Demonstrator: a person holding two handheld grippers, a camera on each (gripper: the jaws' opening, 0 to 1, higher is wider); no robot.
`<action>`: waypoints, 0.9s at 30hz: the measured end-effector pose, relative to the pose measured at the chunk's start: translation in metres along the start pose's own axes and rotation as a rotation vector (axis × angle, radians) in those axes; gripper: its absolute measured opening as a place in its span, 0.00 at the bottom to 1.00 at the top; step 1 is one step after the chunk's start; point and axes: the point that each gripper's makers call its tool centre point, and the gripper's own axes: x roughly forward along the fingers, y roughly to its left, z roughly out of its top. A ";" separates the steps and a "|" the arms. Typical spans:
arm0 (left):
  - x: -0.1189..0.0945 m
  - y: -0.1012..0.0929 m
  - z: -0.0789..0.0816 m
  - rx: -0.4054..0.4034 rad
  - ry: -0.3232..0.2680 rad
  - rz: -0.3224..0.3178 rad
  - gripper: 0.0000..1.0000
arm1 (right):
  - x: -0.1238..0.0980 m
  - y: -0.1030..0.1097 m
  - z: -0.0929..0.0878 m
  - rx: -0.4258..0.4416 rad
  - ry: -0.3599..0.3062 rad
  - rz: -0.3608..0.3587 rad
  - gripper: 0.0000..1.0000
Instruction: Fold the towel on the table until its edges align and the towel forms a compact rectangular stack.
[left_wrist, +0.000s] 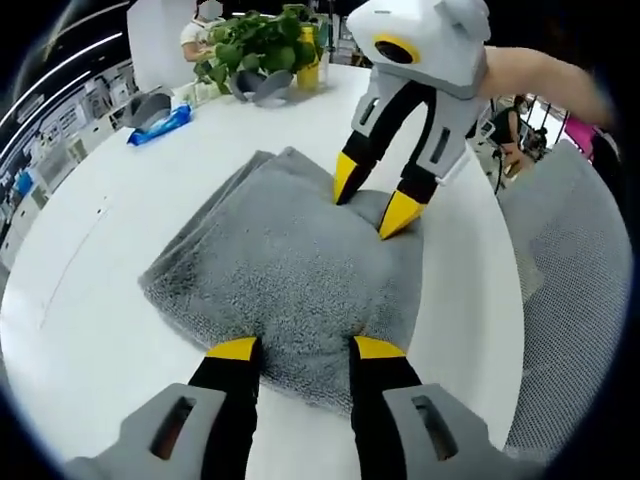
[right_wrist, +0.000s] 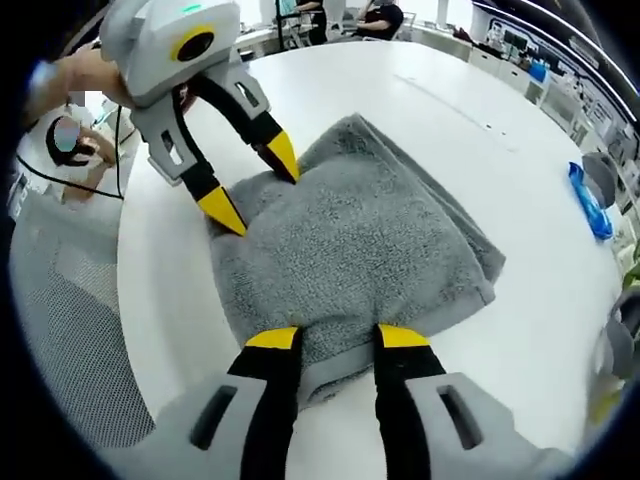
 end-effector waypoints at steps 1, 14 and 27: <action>0.001 0.002 0.001 0.001 0.003 0.002 0.36 | 0.001 -0.003 0.002 -0.002 0.007 -0.004 0.27; 0.006 0.026 0.007 -0.006 0.030 0.014 0.36 | 0.005 -0.025 0.011 -0.001 0.016 -0.031 0.27; 0.004 0.027 0.006 -0.019 0.017 0.012 0.36 | 0.006 -0.025 0.011 0.001 0.014 -0.072 0.27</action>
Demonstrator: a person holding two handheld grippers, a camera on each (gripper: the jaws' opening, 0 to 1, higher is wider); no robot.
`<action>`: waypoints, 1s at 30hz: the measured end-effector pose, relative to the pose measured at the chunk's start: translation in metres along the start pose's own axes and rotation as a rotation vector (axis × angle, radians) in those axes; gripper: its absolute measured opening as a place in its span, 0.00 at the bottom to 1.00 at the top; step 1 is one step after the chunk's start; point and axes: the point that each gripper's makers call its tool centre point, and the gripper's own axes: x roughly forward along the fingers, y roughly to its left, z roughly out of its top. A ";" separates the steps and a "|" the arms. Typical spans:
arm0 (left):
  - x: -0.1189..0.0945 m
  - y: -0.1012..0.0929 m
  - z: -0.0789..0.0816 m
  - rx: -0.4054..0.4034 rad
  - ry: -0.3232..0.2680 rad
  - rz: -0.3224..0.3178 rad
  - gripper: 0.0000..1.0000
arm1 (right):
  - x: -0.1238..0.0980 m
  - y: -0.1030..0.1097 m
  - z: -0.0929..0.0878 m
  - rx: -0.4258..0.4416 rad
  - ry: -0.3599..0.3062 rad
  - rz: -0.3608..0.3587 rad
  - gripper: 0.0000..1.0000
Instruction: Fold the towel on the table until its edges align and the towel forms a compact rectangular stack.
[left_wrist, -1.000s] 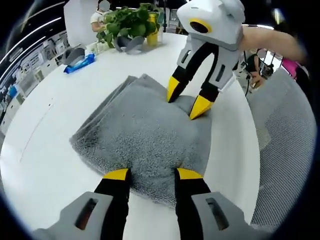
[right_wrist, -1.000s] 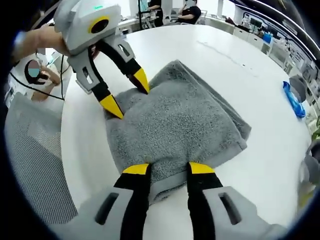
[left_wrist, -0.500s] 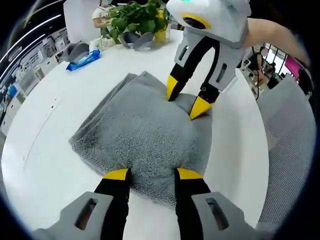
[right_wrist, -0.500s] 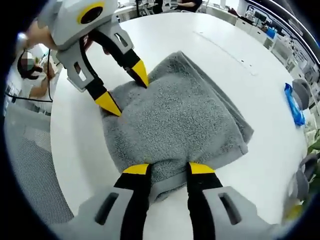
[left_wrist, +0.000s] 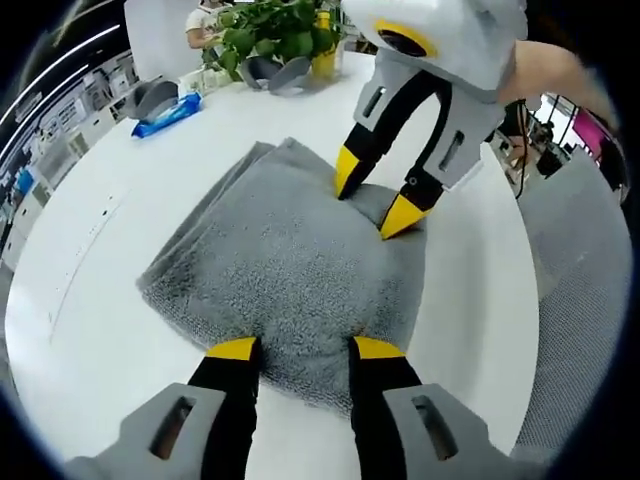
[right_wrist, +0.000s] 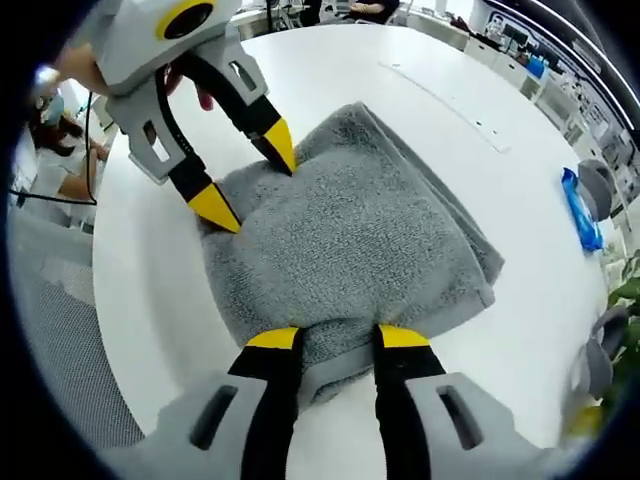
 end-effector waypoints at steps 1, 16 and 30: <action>-0.001 0.000 0.000 0.009 -0.014 -0.001 0.36 | 0.000 0.000 0.000 0.001 -0.009 0.000 0.27; -0.080 -0.022 0.018 -0.494 -0.633 -0.094 0.43 | -0.059 0.028 -0.026 0.354 -0.520 0.134 0.38; -0.228 -0.090 0.003 -0.451 -0.912 0.227 1.00 | -0.159 0.099 -0.038 0.285 -0.719 -0.026 0.98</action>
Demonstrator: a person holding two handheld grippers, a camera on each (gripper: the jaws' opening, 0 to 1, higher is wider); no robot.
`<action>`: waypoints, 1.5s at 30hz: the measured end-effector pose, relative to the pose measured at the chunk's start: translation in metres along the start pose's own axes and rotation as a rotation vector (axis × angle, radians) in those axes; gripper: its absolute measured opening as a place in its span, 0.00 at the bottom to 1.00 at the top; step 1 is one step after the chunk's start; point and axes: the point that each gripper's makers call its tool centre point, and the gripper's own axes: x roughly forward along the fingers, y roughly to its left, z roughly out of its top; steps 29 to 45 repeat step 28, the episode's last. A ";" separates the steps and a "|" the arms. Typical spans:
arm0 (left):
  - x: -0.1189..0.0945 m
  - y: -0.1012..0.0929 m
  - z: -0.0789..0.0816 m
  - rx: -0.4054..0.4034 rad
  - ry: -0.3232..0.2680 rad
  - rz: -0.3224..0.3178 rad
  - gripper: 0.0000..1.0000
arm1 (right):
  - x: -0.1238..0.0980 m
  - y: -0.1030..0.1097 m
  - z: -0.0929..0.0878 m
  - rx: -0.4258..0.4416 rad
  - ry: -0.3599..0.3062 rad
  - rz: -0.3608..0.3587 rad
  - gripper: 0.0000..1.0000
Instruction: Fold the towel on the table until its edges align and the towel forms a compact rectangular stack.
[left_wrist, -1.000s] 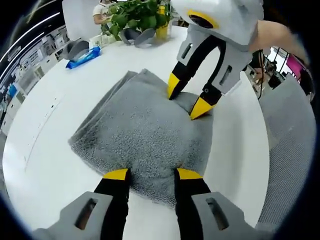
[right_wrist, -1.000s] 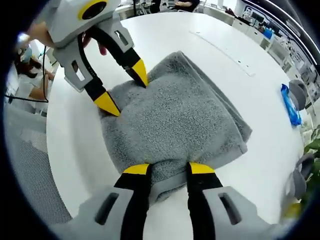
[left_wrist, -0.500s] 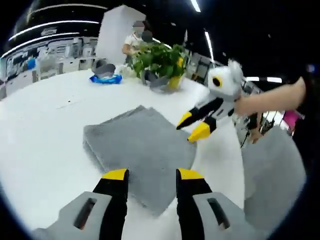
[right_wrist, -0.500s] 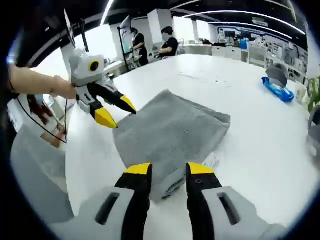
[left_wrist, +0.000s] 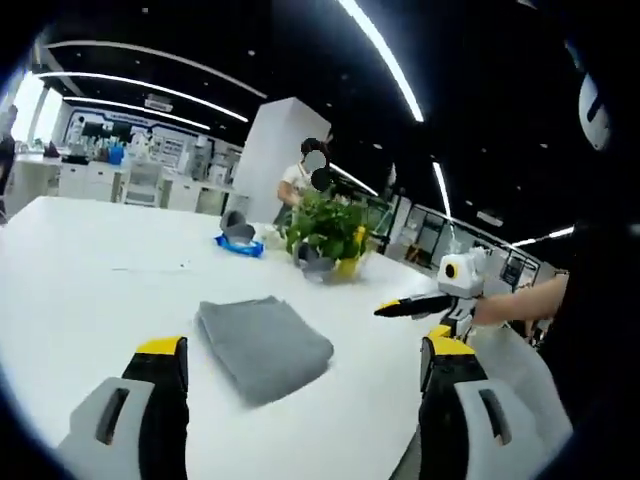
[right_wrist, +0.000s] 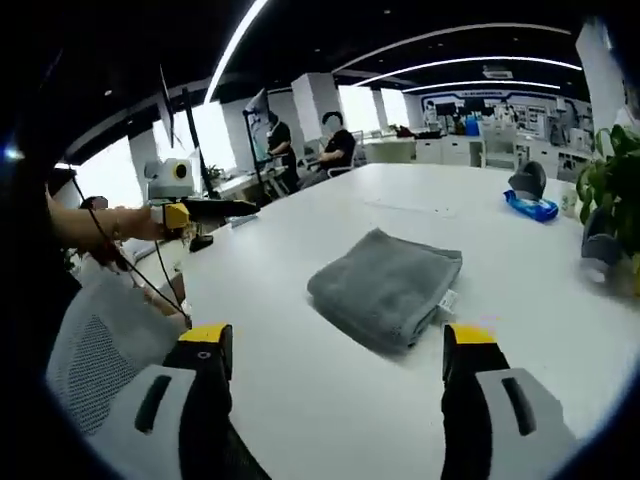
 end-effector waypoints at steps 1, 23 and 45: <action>-0.009 -0.004 0.005 0.032 -0.030 0.013 1.00 | -0.005 0.000 -0.004 -0.006 0.023 -0.023 0.99; -0.037 -0.066 0.001 0.256 -0.155 0.276 0.99 | -0.068 0.015 0.021 -0.189 -0.188 -0.173 0.92; -0.036 -0.053 -0.004 0.245 -0.145 0.314 0.99 | -0.070 0.013 0.018 -0.220 -0.168 -0.199 0.90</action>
